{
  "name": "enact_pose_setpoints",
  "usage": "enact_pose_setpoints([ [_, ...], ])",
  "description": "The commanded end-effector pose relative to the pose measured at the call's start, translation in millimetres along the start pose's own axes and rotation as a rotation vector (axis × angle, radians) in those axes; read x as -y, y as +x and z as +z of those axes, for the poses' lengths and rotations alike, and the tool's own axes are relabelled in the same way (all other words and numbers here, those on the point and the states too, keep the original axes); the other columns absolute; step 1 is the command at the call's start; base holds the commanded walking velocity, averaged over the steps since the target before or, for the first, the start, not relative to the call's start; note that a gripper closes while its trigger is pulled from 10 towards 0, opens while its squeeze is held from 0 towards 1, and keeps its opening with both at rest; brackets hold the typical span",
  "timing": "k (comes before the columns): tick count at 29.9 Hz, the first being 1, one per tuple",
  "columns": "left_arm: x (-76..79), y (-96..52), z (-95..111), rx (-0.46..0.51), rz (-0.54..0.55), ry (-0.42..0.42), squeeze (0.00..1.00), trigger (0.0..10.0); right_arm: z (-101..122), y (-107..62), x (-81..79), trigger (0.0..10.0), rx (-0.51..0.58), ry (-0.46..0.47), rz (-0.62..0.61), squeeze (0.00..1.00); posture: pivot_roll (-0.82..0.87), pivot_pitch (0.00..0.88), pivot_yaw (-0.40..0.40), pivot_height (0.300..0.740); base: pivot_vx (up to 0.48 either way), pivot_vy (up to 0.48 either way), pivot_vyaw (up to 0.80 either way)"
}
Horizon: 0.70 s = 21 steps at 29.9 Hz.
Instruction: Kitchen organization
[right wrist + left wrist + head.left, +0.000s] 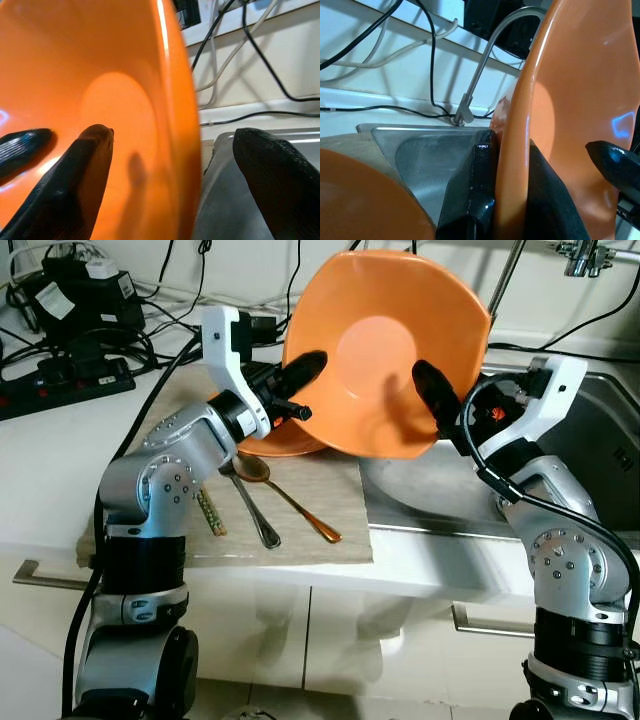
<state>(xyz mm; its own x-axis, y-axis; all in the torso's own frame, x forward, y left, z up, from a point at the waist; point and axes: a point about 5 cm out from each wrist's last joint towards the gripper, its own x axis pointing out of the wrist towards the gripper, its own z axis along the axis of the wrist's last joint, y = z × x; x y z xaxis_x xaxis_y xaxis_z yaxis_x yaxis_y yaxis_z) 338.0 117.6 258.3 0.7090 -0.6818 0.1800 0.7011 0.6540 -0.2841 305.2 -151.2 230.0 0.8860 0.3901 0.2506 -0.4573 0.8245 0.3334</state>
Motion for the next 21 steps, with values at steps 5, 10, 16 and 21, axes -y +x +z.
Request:
enact_pose_setpoints([
  [5,3.5,-3.9,6.1,0.017,-0.019,0.011,0.00,0.0,-5.3,-2.2,-4.7,0.0,-0.017,0.025,0.032,0.00,-0.01,0.000,-0.029,0.740,0.000,0.000,0.00],
  [10,2.4,-3.3,4.5,0.014,-0.001,0.020,0.00,0.0,-6.1,-2.4,-5.8,0.0,-0.009,0.040,0.037,0.00,-0.01,0.000,-0.027,0.740,0.000,0.000,0.00],
  [16,1.7,-3.0,4.0,0.011,0.007,0.021,0.00,0.0,-7.7,-3.9,-6.9,0.0,-0.005,0.053,0.038,0.00,-0.01,0.000,-0.026,0.740,0.000,0.000,0.00],
  [21,1.3,-2.2,3.2,0.008,0.012,0.024,0.00,0.0,-7.8,-5.1,-6.2,0.0,-0.001,0.057,0.031,0.00,-0.02,0.000,-0.024,0.740,0.000,0.000,0.00],
])
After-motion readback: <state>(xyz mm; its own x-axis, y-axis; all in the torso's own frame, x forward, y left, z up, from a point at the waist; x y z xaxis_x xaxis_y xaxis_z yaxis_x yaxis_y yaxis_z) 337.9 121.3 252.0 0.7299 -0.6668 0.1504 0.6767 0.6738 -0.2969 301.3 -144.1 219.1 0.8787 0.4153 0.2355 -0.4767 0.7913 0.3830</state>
